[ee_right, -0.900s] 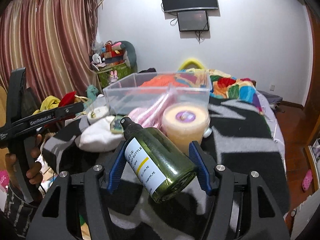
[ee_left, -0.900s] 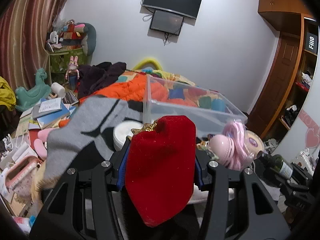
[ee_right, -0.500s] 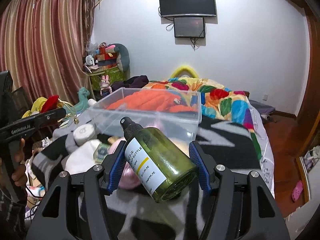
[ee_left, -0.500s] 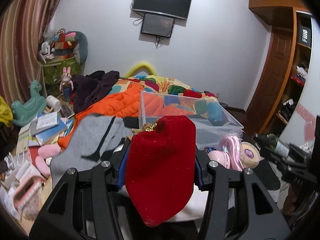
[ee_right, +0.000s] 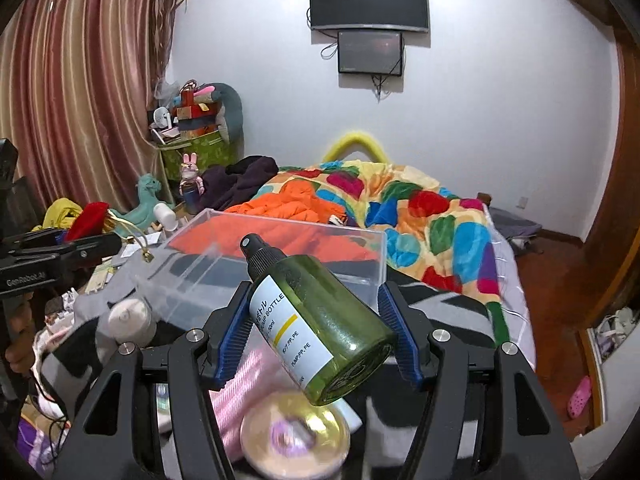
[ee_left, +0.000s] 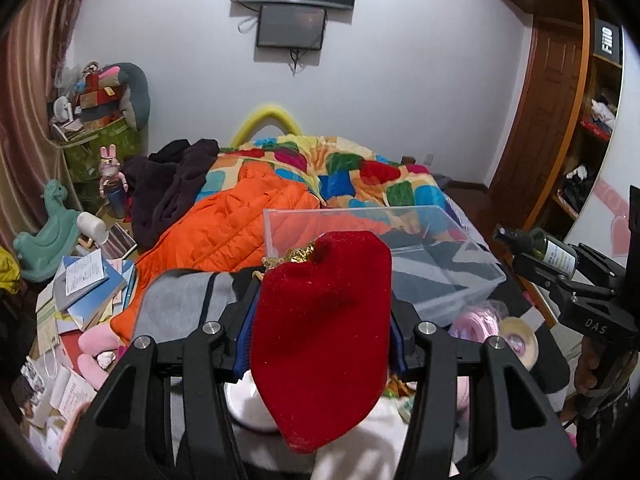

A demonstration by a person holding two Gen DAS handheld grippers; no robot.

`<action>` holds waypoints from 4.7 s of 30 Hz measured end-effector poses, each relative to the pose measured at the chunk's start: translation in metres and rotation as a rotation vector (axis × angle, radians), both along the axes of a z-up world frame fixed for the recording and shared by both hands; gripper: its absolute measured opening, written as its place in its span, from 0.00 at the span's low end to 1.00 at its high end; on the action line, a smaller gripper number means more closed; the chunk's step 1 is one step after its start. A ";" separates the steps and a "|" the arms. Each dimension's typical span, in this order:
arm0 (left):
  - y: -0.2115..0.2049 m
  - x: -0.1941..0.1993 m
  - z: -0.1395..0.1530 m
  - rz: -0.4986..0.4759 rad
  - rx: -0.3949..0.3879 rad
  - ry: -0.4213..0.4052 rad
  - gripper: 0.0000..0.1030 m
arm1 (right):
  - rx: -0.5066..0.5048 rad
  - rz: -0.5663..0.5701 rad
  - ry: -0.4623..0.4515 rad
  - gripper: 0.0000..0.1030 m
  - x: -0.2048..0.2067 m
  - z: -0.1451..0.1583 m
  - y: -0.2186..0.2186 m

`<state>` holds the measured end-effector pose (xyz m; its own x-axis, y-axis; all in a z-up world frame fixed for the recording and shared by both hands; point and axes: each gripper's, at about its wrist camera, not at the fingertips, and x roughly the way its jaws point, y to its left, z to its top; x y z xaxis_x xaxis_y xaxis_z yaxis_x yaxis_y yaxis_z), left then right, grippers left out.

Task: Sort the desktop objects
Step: 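Lower red velvet pouch into clear box with left tool while right tool drops green spray bottle in, then grasp white round lid with left tool while right tool grasps cream tub with purple label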

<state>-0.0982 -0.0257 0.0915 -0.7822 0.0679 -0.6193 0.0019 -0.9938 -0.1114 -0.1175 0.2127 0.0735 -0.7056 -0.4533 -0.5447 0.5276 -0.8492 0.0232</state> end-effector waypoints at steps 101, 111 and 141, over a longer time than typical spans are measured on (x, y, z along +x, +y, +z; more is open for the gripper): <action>-0.022 0.027 -0.064 0.003 -0.150 -0.313 0.84 | 0.207 0.140 -0.196 0.79 0.043 -0.030 0.041; -0.018 0.012 -0.086 0.000 -0.117 -0.367 0.84 | 0.227 0.157 -0.227 0.79 0.044 -0.062 0.029; -0.022 0.004 -0.107 0.043 -0.124 -0.395 0.63 | 0.134 0.143 -0.223 0.65 0.031 -0.070 0.024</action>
